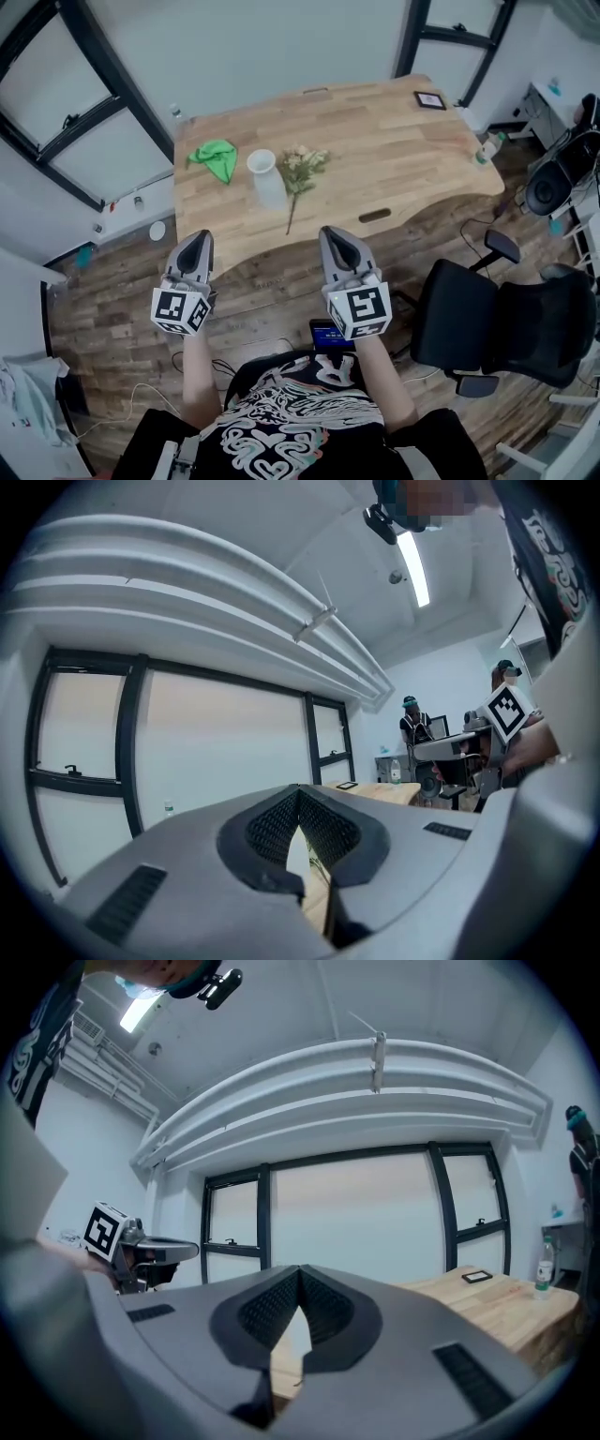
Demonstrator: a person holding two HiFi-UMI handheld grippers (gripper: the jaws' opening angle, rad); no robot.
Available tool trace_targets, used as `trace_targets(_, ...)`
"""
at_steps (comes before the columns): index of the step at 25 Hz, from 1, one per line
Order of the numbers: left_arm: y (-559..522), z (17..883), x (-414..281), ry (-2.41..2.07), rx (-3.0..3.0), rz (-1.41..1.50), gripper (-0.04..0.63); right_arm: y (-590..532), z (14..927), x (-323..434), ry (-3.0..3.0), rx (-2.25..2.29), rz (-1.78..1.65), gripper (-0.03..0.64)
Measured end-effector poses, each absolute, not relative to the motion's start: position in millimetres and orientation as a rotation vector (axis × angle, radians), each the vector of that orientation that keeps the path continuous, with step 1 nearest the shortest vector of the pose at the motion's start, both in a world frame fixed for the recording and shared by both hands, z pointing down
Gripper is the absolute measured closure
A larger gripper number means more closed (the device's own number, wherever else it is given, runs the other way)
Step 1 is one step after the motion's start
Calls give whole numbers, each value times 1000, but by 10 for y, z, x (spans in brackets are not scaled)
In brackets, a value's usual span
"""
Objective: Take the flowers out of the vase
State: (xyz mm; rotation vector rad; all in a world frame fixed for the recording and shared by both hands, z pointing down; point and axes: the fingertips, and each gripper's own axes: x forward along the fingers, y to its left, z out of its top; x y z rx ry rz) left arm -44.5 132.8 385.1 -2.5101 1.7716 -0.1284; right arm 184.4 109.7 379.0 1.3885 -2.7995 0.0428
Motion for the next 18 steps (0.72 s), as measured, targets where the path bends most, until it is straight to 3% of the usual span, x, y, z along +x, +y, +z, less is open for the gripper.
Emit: trace_targets(18,1432,3897,-388,1639,-2585,-135,594,1250,3786,1542,-2744,1432,7,612)
